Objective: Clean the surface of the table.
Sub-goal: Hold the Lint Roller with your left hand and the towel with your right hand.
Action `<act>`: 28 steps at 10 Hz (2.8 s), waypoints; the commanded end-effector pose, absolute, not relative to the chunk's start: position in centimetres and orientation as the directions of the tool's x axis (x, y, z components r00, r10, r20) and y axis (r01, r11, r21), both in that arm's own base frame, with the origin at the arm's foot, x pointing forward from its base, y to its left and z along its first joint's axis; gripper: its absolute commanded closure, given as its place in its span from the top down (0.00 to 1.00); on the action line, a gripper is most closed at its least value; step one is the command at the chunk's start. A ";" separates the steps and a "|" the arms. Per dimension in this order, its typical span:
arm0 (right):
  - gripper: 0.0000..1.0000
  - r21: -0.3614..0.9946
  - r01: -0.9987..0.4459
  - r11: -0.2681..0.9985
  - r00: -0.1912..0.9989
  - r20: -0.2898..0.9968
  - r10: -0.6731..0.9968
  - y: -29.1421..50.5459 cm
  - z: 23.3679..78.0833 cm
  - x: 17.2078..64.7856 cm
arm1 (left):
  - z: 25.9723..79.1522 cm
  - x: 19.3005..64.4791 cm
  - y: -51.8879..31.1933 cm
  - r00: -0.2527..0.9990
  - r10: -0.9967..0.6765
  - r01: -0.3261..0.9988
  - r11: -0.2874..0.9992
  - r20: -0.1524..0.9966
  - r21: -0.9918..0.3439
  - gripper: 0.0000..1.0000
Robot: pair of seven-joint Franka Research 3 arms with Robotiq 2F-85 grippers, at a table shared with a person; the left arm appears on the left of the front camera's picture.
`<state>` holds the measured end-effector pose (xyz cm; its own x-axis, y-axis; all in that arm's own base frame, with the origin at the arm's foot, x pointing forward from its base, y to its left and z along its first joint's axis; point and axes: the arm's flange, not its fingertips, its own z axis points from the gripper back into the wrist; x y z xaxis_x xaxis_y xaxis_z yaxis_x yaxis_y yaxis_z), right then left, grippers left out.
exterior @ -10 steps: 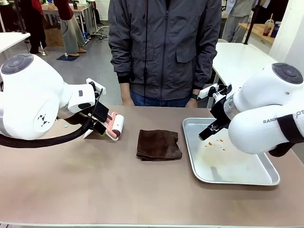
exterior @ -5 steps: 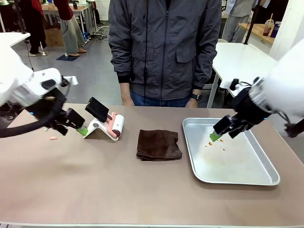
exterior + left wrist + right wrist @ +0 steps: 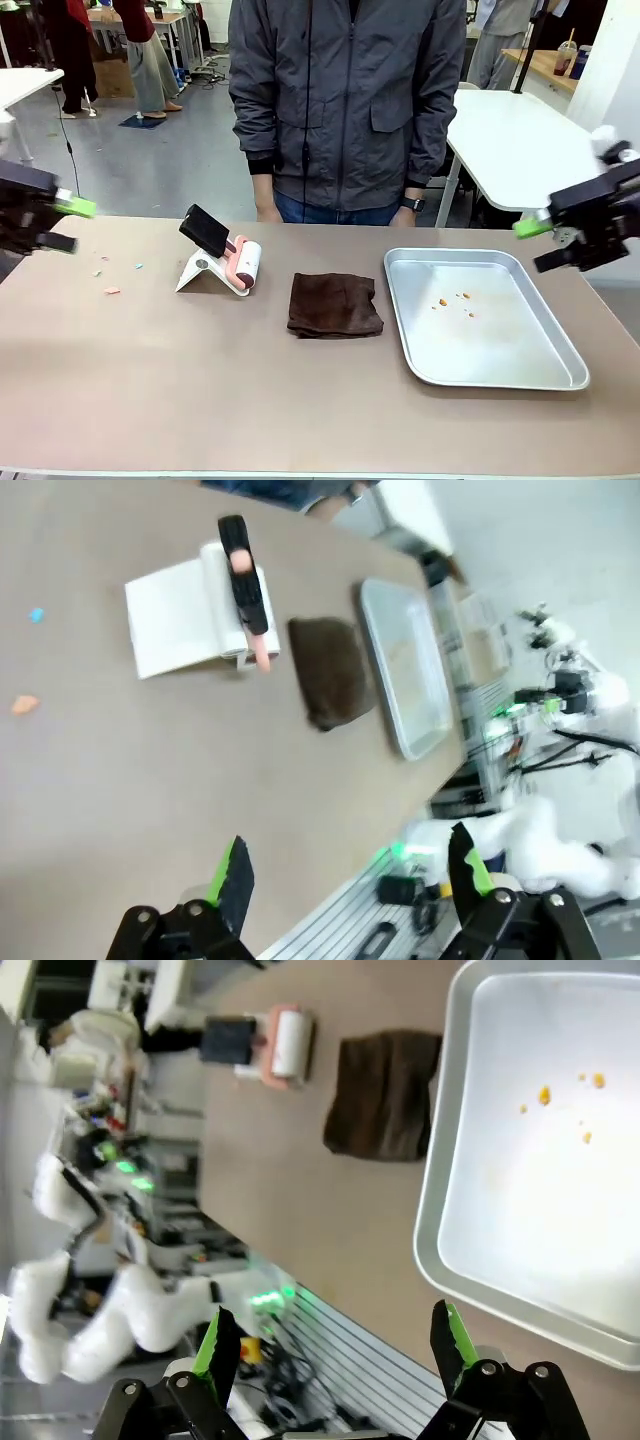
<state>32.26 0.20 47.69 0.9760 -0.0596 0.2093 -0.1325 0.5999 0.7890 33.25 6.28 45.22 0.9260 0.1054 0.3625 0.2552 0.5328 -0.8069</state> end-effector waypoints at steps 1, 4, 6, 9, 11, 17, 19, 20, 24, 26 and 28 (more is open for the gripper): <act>1.00 0.867 -0.096 0.489 0.958 0.214 -0.190 -3.1 45.3 29.8 | 42.7 33.0 11.0 0.919 0.194 0.243 0.407 0.344 -0.880 1.00; 1.00 0.895 -0.041 0.444 0.917 0.210 -0.338 -7.8 44.2 28.3 | 40.2 31.7 15.1 0.893 0.384 0.100 0.343 0.237 -0.934 1.00; 1.00 0.900 -0.004 0.435 0.897 0.195 -0.397 -9.4 43.2 27.7 | 39.3 30.6 14.8 0.867 0.450 0.074 0.307 0.213 -0.949 1.00; 1.00 0.894 0.021 0.447 0.906 0.173 -0.387 -11.8 46.0 30.4 | 39.0 30.9 16.7 0.881 0.430 0.055 0.324 0.199 -0.944 1.00; 1.00 0.894 0.021 0.447 0.906 0.173 -0.387 -11.8 46.0 30.4 | 39.0 31.2 16.5 0.876 0.445 0.035 0.329 0.188 -0.944 1.00; 1.00 0.689 -0.062 0.722 0.926 0.310 -0.216 -0.6 47.9 34.5 | 43.7 37.4 10.5 0.912 0.281 0.115 0.525 0.299 -0.843 1.00; 1.00 0.594 -0.131 0.794 0.946 0.314 -0.079 5.5 48.0 36.2 | 44.9 40.2 7.0 0.926 0.237 0.116 0.563 0.294 -0.818 1.00; 1.00 0.535 -0.164 0.829 0.951 0.308 -0.010 9.5 47.8 37.1 | 45.5 42.1 5.0 0.936 0.202 0.118 0.590 0.287 -0.799 1.00; 1.00 0.362 -0.049 0.931 0.962 0.268 -0.054 24.2 44.1 38.2 | 45.0 48.3 -0.7 0.971 0.074 0.113 0.699 0.228 -0.706 1.00; 1.00 0.319 0.015 0.948 0.972 0.218 -0.088 27.9 42.3 37.5 | 44.8 49.9 -2.2 0.973 0.062 0.106 0.730 0.220 -0.675 1.00; 1.00 0.301 0.051 0.952 0.971 0.207 -0.118 28.2 41.7 37.8 | 44.0 50.8 -3.1 0.978 0.035 0.111 0.744 0.205 -0.659 1.00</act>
<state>36.85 27.59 40.59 0.9722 -0.0864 0.2178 0.0158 0.9516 0.3070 50.46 -2.83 43.64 0.9740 0.0382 0.2232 0.1259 0.7279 -0.6740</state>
